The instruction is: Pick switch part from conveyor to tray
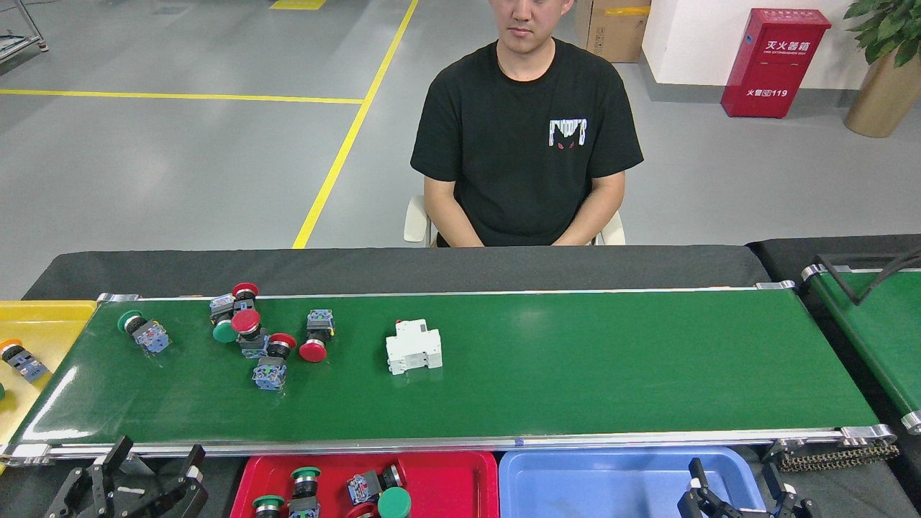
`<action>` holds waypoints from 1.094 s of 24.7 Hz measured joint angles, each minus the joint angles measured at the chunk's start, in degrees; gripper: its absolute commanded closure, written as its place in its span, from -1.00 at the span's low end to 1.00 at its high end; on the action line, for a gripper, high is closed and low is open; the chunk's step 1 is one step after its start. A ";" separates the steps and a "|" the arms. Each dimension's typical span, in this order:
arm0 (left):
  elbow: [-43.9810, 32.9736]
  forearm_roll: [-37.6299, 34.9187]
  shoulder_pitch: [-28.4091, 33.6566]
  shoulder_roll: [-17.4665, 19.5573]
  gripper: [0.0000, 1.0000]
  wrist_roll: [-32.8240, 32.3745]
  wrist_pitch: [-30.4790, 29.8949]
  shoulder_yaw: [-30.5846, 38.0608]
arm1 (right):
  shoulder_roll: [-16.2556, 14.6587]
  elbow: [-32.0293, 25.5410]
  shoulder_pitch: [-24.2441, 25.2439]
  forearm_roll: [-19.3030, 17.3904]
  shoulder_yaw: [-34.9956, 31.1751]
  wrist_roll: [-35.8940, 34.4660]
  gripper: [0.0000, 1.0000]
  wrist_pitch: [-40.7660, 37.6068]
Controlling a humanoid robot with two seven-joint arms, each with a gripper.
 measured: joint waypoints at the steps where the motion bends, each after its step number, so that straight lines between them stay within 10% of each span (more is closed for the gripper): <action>1: 1.30 -1.17 -2.41 -0.01 -1.00 -1.30 0.04 -1.11 | -0.05 0.01 0.00 0.00 0.00 0.00 -0.98 0.00; 24: 25.20 -5.66 -20.24 0.99 -0.97 -4.58 -1.09 -2.40 | -0.24 0.06 -0.24 0.00 0.17 -0.01 -0.98 -1.11; 26: 29.69 -5.70 -23.56 1.01 -0.61 -4.69 0.18 -2.40 | -0.24 0.07 -0.24 0.00 0.21 -0.01 -0.98 -1.12; 27: 31.98 -5.70 -25.17 1.19 -0.05 -4.76 0.80 -2.41 | -0.24 0.07 -0.24 0.00 0.22 -0.01 -0.98 -1.11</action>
